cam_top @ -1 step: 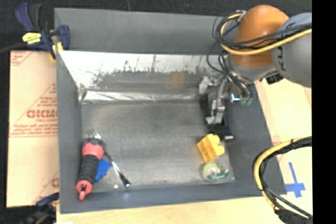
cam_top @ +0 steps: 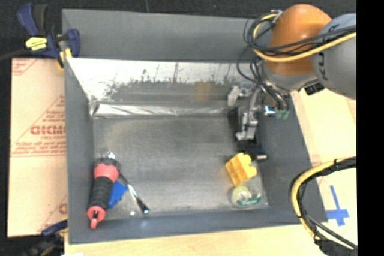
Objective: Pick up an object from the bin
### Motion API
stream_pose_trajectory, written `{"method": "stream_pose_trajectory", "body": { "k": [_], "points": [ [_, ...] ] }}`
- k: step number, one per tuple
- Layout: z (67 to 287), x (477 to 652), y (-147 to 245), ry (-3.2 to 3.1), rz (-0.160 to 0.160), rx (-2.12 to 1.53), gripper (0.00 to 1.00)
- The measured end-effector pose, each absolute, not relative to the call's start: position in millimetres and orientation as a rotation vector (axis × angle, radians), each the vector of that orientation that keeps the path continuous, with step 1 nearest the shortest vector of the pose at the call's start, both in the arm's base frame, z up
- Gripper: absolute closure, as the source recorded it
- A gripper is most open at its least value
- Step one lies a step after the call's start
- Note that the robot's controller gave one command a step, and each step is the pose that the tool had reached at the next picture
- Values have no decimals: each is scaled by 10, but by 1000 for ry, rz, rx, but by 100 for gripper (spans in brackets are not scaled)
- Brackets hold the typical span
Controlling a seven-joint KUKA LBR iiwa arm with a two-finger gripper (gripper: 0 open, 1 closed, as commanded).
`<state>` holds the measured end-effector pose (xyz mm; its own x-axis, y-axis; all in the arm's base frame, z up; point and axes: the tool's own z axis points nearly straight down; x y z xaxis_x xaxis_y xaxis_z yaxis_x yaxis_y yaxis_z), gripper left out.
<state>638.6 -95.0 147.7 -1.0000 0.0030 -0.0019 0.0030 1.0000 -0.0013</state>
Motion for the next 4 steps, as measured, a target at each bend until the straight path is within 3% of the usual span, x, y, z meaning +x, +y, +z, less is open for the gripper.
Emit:
{"method": "stream_pose_trajectory", "body": {
  "k": [1, 2, 3, 4],
  "points": [
    [1126, 6536, -1276, 3134, -5, -23, 0],
    [819, 6470, -1240, 3094, 3, 404, 0],
    [842, 6476, -1288, 3105, 7, 326, 0],
    [1114, 6431, -1520, 3030, 8, 755, 0]
  ]
}}
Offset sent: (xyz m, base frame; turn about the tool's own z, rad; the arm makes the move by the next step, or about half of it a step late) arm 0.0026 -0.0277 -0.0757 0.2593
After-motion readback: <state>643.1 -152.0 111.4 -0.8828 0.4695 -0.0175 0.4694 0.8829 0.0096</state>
